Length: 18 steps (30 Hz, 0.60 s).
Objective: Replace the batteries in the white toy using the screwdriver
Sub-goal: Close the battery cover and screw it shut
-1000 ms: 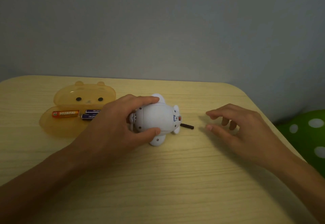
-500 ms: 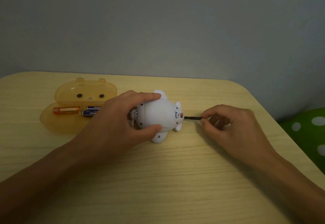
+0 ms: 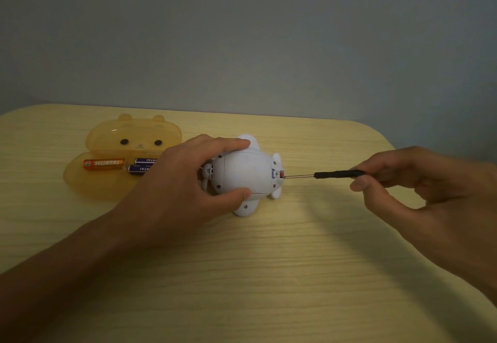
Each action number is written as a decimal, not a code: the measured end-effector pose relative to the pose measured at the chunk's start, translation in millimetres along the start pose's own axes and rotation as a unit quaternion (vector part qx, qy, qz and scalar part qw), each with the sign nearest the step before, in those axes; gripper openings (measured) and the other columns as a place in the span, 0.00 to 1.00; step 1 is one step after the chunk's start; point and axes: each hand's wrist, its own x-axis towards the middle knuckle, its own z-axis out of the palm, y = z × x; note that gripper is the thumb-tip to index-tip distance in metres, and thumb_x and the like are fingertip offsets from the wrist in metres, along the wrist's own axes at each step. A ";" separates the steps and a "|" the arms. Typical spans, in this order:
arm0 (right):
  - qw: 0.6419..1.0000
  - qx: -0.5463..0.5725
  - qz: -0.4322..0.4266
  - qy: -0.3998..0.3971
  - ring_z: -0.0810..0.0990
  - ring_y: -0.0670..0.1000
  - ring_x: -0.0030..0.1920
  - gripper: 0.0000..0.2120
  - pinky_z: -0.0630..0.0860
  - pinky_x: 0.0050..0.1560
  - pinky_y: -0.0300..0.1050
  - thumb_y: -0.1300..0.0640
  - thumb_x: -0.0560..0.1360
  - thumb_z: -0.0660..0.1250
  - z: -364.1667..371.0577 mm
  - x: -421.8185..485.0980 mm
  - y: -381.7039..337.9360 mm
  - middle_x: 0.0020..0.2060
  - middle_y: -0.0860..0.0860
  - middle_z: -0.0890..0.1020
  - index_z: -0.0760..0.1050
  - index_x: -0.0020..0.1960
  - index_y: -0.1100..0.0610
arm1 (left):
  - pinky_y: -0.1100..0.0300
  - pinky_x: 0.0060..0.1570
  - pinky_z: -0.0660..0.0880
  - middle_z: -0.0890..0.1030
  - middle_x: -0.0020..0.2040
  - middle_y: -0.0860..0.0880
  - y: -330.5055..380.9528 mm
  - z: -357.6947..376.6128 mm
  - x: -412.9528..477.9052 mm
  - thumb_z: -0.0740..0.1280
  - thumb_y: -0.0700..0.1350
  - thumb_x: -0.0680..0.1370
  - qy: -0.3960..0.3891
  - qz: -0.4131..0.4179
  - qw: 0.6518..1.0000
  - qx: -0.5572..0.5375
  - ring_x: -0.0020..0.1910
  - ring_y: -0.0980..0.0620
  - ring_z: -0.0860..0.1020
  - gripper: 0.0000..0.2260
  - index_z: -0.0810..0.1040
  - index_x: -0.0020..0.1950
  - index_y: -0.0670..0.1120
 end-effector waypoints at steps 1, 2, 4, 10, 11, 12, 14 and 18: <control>1.000 -0.006 -0.005 -0.001 0.86 0.45 0.39 0.06 0.76 0.44 0.29 0.60 0.71 0.80 0.4 -1.3 0.1 0.35 0.45 0.86 0.84 0.45 0.56 | 0.59 0.55 0.81 0.79 0.63 0.62 0.0 -0.1 0.0 0.70 0.66 0.69 -0.001 0.001 1.000 0.002 0.60 0.62 0.77 0.33 0.74 0.73 0.60; 1.000 -0.014 -0.011 0.000 0.86 0.44 0.39 0.06 0.77 0.44 0.29 0.60 0.71 0.80 0.8 -2.1 0.5 0.35 0.44 0.86 0.84 0.44 0.56 | 0.59 0.55 0.81 0.79 0.63 0.62 -0.1 -0.2 0.1 0.70 0.66 0.69 -0.002 0.002 1.000 0.004 0.60 0.62 0.77 0.33 0.74 0.73 0.60; 1.000 -0.019 -0.010 0.006 0.86 0.45 0.39 0.05 0.79 0.44 0.34 0.59 0.71 0.80 2.8 -2.1 1.0 0.34 0.43 0.85 0.84 0.44 0.55 | 0.59 0.54 0.81 0.79 0.62 0.61 -0.2 -0.6 0.3 0.70 0.66 0.69 -0.004 0.002 1.000 0.006 0.60 0.62 0.78 0.33 0.74 0.73 0.60; 1.000 -0.015 -0.010 0.017 0.85 0.45 0.38 0.04 0.80 0.44 0.34 0.64 0.70 0.76 9.9 0.1 2.6 0.37 0.45 0.86 0.84 0.44 0.58 | 0.58 0.54 0.81 0.79 0.62 0.61 0.3 -0.3 -0.5 0.70 0.66 0.69 0.000 0.004 1.000 0.004 0.59 0.61 0.78 0.33 0.75 0.73 0.60; 1.000 -0.012 -0.010 0.014 0.85 0.46 0.38 0.04 0.81 0.45 0.35 0.64 0.71 0.76 10.6 0.2 2.8 0.37 0.45 0.86 0.85 0.45 0.58 | 0.58 0.54 0.81 0.79 0.62 0.61 0.5 -0.4 -0.6 0.70 0.66 0.69 0.001 0.005 1.000 0.005 0.59 0.61 0.78 0.33 0.75 0.73 0.60; 1.000 -0.009 -0.010 0.011 0.86 0.46 0.38 0.04 0.81 0.45 0.36 0.64 0.71 0.76 11.2 0.2 3.2 0.38 0.45 0.86 0.85 0.45 0.58 | 0.59 0.54 0.81 0.79 0.62 0.61 0.4 -0.4 -0.5 0.69 0.66 0.68 0.000 0.004 1.000 0.006 0.59 0.62 0.78 0.33 0.75 0.73 0.60; 1.000 -0.010 -0.013 0.006 0.86 0.46 0.38 0.04 0.81 0.45 0.37 0.64 0.71 0.76 12.0 0.5 3.8 0.37 0.45 0.86 0.85 0.45 0.58 | 0.61 0.53 0.81 0.79 0.63 0.62 0.3 -0.6 -0.1 0.69 0.67 0.68 -0.001 0.005 1.000 0.008 0.59 0.63 0.78 0.33 0.74 0.73 0.60; 0.997 -0.063 -0.049 0.001 0.84 0.45 0.38 0.03 0.81 0.41 0.40 0.61 0.73 0.78 12.5 -0.2 2.9 0.37 0.44 0.85 0.85 0.45 0.58 | 0.62 0.53 0.80 0.79 0.61 0.61 -0.3 -0.6 0.1 0.70 0.66 0.69 0.000 0.004 1.000 0.009 0.58 0.62 0.78 0.33 0.75 0.73 0.60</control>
